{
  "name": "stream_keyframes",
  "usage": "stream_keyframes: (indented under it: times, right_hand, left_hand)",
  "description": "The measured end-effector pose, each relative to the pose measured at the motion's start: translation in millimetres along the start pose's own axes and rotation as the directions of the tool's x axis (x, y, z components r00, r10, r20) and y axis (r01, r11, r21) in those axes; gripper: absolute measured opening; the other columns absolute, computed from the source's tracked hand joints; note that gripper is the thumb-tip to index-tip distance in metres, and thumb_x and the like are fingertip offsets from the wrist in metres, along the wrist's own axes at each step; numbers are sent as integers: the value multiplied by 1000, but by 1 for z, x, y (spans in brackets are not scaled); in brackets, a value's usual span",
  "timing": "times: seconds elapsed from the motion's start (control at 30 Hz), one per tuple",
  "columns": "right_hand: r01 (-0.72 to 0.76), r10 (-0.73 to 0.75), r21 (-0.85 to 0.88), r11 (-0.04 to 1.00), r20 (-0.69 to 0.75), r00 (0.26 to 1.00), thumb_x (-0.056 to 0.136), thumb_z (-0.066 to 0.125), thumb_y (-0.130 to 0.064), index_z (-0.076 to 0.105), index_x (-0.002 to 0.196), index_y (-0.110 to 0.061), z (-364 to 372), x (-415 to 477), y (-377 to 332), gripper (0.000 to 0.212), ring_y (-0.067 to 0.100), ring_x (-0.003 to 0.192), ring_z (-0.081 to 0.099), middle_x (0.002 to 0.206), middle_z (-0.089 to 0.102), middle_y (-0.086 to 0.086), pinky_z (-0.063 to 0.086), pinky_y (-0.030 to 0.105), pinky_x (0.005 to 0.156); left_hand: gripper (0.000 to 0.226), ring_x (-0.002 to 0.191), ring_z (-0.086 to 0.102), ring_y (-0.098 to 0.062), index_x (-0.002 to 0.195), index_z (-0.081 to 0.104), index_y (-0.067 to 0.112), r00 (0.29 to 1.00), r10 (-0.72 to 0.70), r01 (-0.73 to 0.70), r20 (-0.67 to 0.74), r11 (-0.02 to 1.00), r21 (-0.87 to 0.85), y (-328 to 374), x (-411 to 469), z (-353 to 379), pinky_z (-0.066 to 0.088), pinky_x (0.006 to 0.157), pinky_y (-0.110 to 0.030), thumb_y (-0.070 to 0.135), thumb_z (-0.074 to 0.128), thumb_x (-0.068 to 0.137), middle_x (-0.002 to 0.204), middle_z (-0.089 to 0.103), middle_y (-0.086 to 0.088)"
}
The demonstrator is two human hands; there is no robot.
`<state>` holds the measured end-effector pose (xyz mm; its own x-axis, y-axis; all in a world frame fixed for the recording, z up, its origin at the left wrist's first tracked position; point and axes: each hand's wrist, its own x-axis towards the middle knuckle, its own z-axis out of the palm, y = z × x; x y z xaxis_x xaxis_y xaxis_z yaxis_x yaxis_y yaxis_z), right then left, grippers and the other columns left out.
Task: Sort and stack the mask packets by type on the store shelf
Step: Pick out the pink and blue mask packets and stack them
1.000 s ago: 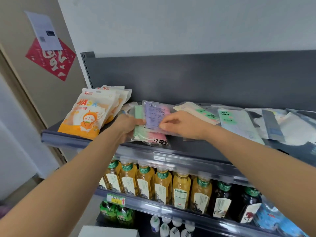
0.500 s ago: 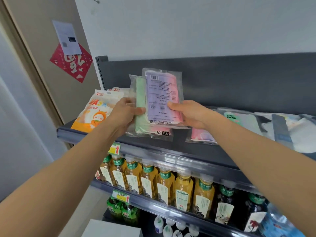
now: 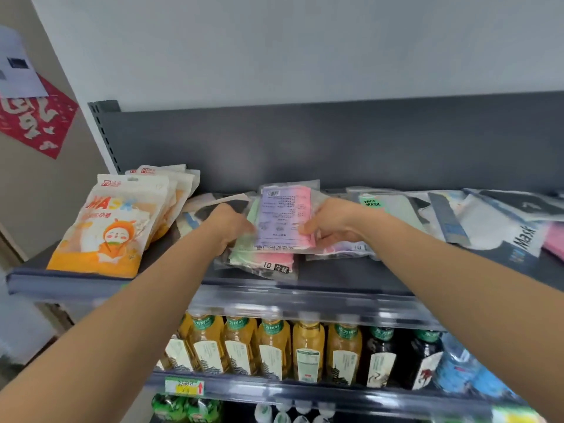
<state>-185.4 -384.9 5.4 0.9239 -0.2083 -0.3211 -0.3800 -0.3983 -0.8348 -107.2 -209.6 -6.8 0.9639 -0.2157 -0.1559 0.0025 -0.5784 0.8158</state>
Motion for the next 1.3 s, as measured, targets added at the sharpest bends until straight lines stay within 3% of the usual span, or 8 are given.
stream_keyframes:
  times: [0.13, 0.23, 0.3, 0.47, 0.67, 0.87, 1.13, 1.3]
  right_hand:
    - [3, -7, -87, 996, -50, 999, 86, 68, -5, 57, 80, -6, 15, 7, -7, 12, 17, 65, 58, 79, 60, 6, 53, 23, 48]
    - [40, -68, -181, 983, -155, 986, 86, 65, -3, 60, 96, -2, 20, 8, -10, 10, 22, 72, 62, 90, 65, 14, 59, 31, 61]
    - [55, -108, -199, 979, -268, 957, 87, 62, -1, 59, 115, 6, 14, 8, -10, 29, 30, 86, 67, 104, 67, 19, 59, 37, 73]
    - [-15, -145, -312, 950, -481, 864, 83, 59, -2, 65, 107, 11, -12, 2, 1, 28, 37, 104, 65, 110, 67, 25, 52, 48, 92]
    - [-88, -162, -435, 896, -506, 847, 83, 64, -5, 71, 108, -1, -34, -17, 27, 26, 25, 98, 63, 111, 69, 14, 48, 29, 87]
    - [-88, -146, -602, 794, -329, 933, 84, 64, -9, 65, 119, -6, -53, -30, 52, 35, 24, 114, 58, 123, 65, 7, 44, 30, 100]
    - [-124, -137, -688, 715, -312, 940, 87, 62, -19, 63, 123, -10, -90, -40, 84, 36, 27, 113, 58, 123, 65, 8, 46, 30, 95]
    - [-86, -189, -650, 755, -341, 921, 84, 58, -12, 67, 81, 5, -92, -31, 81, 19, 26, 70, 50, 73, 56, 15, 40, 27, 63]
  left_hand:
    - [52, 89, 53, -23, 124, 50, -4, 999, 35, -35, 9, 999, 11, -5, 5, -2, 43, 75, -31, 20, 72, 83, 101, 54, -6]
    - [48, 91, 50, -23, 122, 51, -1, 999, 35, -33, -16, 992, 119, -8, 11, -3, 40, 77, -30, 19, 72, 83, 106, 56, -7]
    - [47, 99, 52, -26, 118, 53, 1, 998, 43, -35, -40, 982, 184, -9, 14, -5, 42, 82, -32, 21, 74, 81, 107, 55, -7]
    - [47, 123, 42, -36, 123, 51, 10, 951, 265, -185, -157, 898, 398, 5, 12, 6, 39, 102, -46, 19, 68, 80, 132, 45, -16]
    - [30, 106, 57, -22, 114, 62, 12, 797, 584, -602, 154, 749, 277, 45, -23, 49, 41, 81, -23, 11, 62, 84, 119, 60, -7]
    - [54, 110, 57, -25, 125, 57, 11, 743, 445, -666, 500, 571, 481, 52, -30, 84, 42, 86, -27, 31, 74, 78, 126, 60, -6]
    - [44, 96, 55, -26, 120, 56, 7, 784, 422, -616, 455, 449, 647, 61, -37, 102, 41, 76, -29, 26, 69, 82, 119, 60, -11]
    - [38, 101, 58, -30, 121, 55, 5, 842, 359, -531, 404, 411, 741, 67, -44, 110, 43, 78, -31, 22, 59, 88, 118, 58, -13]
